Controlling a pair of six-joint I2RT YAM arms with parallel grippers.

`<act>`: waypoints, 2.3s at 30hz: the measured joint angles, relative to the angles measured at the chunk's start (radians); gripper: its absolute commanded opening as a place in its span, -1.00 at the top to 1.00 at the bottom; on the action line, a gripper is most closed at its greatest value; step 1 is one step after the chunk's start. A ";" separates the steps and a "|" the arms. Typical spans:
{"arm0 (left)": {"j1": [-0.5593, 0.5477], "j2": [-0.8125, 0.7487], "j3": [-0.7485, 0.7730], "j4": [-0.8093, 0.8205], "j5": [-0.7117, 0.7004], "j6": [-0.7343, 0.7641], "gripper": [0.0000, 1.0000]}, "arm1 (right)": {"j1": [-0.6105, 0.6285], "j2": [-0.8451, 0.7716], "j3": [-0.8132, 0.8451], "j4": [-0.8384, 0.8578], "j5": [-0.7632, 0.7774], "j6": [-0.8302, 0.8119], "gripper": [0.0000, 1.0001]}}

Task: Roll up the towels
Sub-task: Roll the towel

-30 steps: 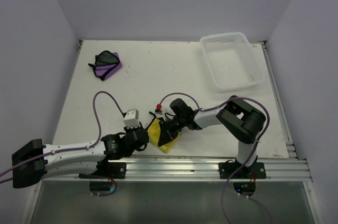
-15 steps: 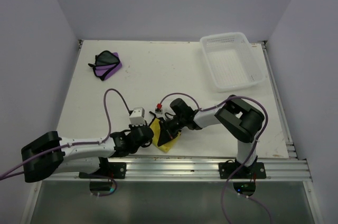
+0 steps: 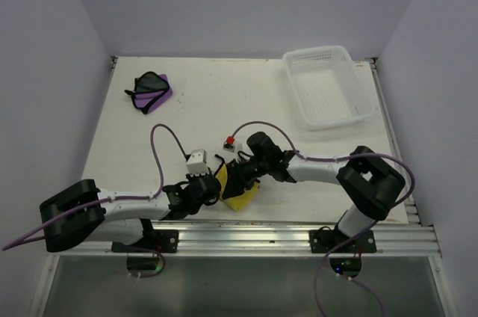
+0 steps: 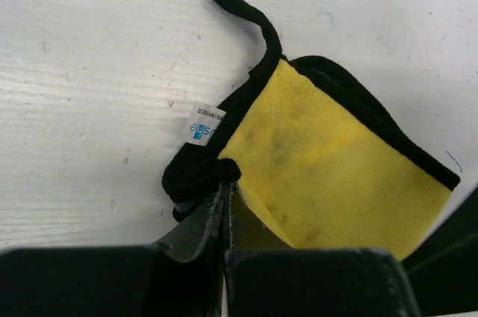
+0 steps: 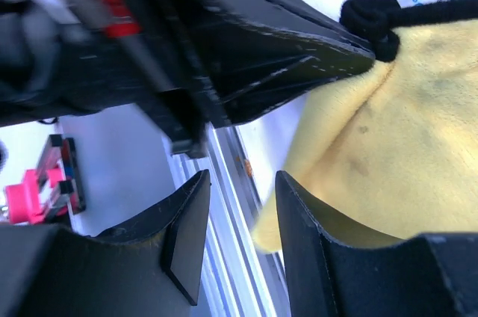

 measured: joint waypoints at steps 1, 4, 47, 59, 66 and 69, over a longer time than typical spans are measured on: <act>0.000 0.007 0.001 0.011 0.001 -0.001 1.00 | 0.002 -0.022 0.000 -0.016 0.010 -0.007 0.14; 0.001 0.024 0.004 0.033 0.003 -0.002 1.00 | 0.027 -0.093 0.000 -0.082 0.091 -0.032 0.14; 0.018 0.061 0.030 0.052 0.034 -0.001 1.00 | 0.309 -0.181 -0.114 -0.223 0.680 0.006 0.61; 0.024 0.061 0.031 0.052 0.040 -0.001 1.00 | 0.281 -0.202 -0.269 0.026 0.651 0.214 1.00; 0.034 0.058 0.032 0.051 0.052 0.003 1.00 | 0.201 -0.175 -0.428 0.348 0.551 0.380 1.00; 0.039 0.058 0.032 0.051 0.057 0.006 1.00 | 0.170 -0.142 -0.465 0.451 0.504 0.430 0.94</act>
